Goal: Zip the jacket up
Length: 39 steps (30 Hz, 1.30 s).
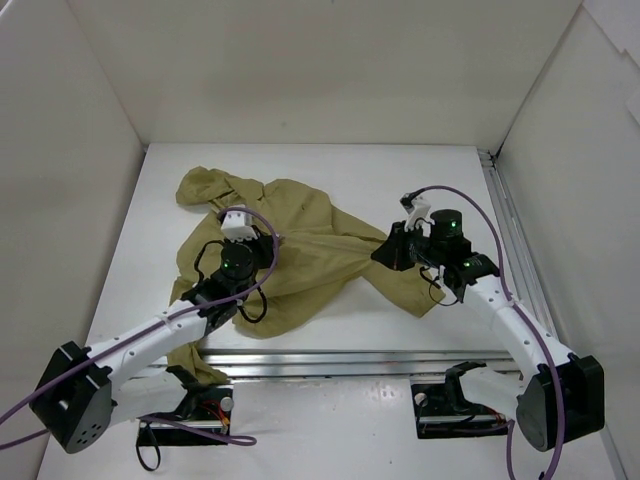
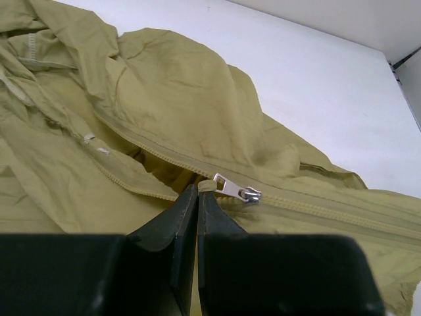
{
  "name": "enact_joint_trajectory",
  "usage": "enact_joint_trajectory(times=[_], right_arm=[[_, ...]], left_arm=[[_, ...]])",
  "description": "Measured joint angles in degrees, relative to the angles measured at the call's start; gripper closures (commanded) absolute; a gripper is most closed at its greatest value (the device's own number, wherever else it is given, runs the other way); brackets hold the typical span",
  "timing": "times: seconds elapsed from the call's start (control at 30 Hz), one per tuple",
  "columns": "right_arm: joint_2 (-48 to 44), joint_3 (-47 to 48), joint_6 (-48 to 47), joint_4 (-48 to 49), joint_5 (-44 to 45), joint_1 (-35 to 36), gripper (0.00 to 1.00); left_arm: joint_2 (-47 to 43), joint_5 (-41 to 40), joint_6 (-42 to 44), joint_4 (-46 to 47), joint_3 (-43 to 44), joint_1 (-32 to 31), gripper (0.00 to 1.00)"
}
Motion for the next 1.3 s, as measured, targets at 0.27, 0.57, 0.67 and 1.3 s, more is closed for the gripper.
enact_joint_trajectory(times=[0.27, 0.57, 0.67, 1.3], right_arm=[[0.02, 0.0, 0.0, -2.08, 5.9, -1.29, 1.0], [0.02, 0.0, 0.59, -3.3, 11.74, -4.57, 1.0], [0.09, 0.0, 1.09, -3.58, 13.44, -5.55, 1.0], [1.75, 1.4, 3.21, -4.94, 22.75, -13.84, 1.0]], left_arm=[[-1.68, -1.16, 0.81, -3.1, 0.46, 1.79, 1.0], [-3.48, -1.73, 2.29, -5.14, 2.14, 3.3, 1.0], [-4.37, -1.79, 2.75, -5.68, 2.73, 3.93, 1.0], [-7.85, -2.21, 4.0, -9.55, 3.39, 6.88, 1.0]])
